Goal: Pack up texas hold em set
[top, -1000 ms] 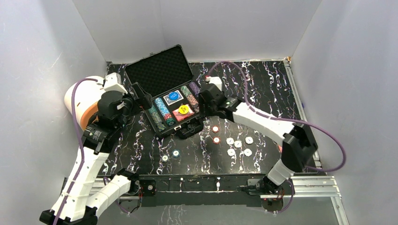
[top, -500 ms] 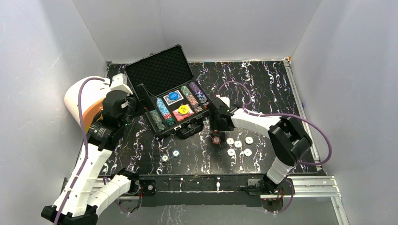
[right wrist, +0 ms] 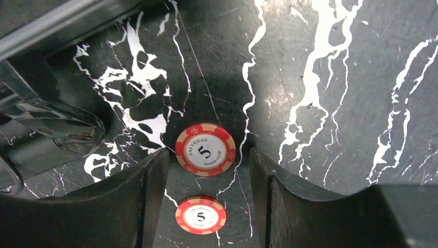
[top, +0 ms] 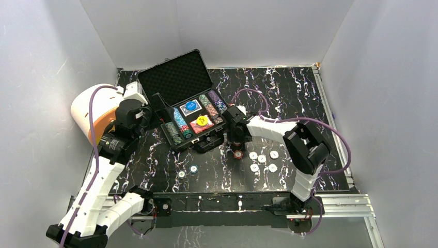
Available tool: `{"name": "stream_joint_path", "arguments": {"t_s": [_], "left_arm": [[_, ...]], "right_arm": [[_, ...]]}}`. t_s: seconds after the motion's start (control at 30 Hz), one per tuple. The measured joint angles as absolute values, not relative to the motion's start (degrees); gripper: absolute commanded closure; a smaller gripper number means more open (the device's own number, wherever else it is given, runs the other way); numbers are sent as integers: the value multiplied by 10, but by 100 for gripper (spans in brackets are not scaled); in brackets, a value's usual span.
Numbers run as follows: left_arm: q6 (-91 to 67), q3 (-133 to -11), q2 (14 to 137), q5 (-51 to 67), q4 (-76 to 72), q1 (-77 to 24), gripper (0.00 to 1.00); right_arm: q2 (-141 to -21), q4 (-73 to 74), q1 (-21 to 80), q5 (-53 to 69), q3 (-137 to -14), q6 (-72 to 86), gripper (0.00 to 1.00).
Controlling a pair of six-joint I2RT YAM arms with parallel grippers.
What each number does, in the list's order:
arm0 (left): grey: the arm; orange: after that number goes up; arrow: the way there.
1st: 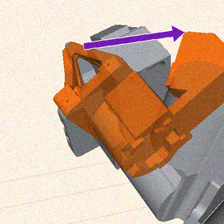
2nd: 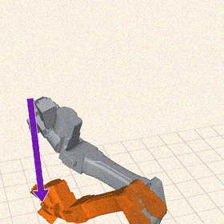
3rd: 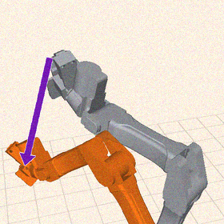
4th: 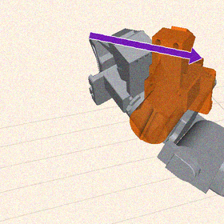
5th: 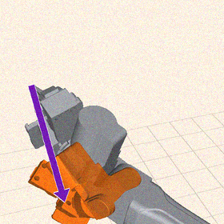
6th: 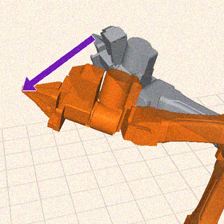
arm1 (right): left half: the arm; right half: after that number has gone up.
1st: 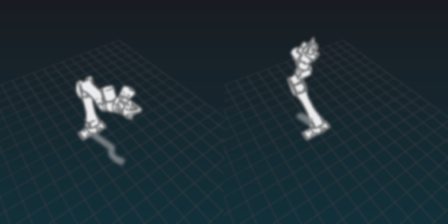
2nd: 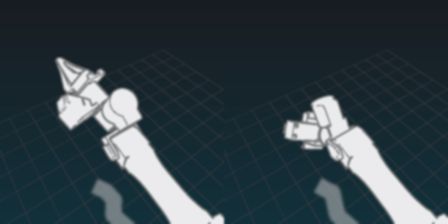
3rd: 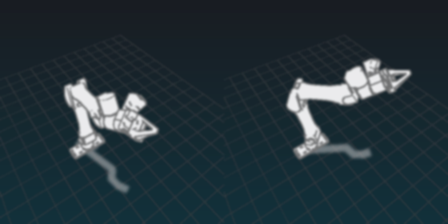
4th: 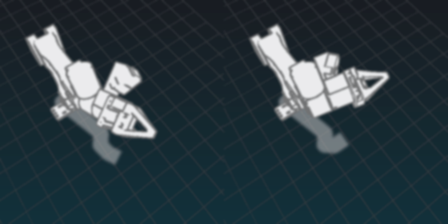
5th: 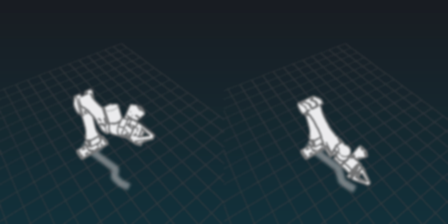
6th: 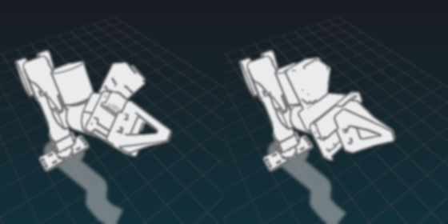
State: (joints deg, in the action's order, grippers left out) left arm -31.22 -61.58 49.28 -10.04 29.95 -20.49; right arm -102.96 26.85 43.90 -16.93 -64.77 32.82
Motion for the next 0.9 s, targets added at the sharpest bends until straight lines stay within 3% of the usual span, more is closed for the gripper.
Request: {"name": "stream_joint_path", "arguments": {"t_s": [0.23, 0.63, 0.9], "left_arm": [[-313, -616, 493, -101, 300, -205, 2], [-315, -615, 493, -100, 300, -205, 1], [-318, -612, 493, -98, 298, -205, 2]], "right_arm": [[-1044, 257, 439, -167, -663, 315, 57], [-1028, 275, 446, -171, -655, 331, 56], [-952, 306, 456, -157, -638, 345, 54]]}}
